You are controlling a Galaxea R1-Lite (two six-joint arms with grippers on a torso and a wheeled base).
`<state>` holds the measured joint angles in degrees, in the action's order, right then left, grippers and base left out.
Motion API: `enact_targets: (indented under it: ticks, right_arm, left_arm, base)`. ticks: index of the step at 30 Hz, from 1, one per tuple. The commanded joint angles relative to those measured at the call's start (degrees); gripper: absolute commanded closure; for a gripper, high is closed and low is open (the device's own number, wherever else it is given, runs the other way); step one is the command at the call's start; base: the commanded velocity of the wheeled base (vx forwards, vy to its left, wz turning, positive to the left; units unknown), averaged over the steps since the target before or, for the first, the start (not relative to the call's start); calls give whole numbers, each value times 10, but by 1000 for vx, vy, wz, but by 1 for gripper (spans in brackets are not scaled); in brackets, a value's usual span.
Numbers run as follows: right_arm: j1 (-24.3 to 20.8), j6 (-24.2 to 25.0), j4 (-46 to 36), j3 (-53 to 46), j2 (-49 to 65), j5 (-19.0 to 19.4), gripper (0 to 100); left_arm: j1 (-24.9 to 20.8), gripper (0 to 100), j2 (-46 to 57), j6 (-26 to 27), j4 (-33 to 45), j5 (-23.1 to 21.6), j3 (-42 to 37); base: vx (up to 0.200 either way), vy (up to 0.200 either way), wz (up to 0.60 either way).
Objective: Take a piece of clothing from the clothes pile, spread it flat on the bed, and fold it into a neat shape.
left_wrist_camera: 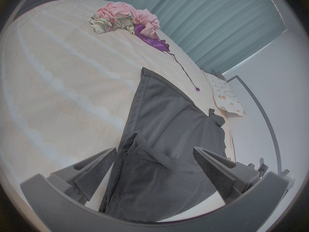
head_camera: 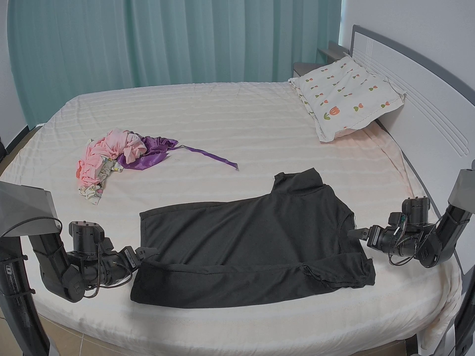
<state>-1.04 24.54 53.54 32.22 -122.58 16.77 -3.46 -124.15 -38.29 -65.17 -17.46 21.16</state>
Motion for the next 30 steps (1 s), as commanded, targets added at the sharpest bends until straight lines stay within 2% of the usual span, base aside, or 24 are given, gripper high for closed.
enact_targets:
  ticks: [1,5,11,23,24,30]
  right_arm:
    - [7,-1,8,-13,-12,19,0]
    - [7,-5,8,-16,-13,19,0]
    - [6,-18,8,-19,-13,19,0]
    - [4,-19,9,-19,-14,19,0]
    - [4,-19,8,-19,-14,19,0]
    - [8,-22,9,-17,-20,17,0]
  left_arm:
    - [6,0,3,0,0,-28,1]
    - [7,0,-7,6,0,-36,5]
    - [7,0,-34,54,-3,-36,4]
    - [8,0,-40,53,-4,-37,10]
    - [7,100,-43,54,-4,-36,11]
    - [16,100,-41,54,-6,-28,-4]
  base:
    - [0,0,0]
    - [0,0,0]
    - [0,0,0]
    - [0,0,0]
    - [0,0,0]
    - [0,0,0]
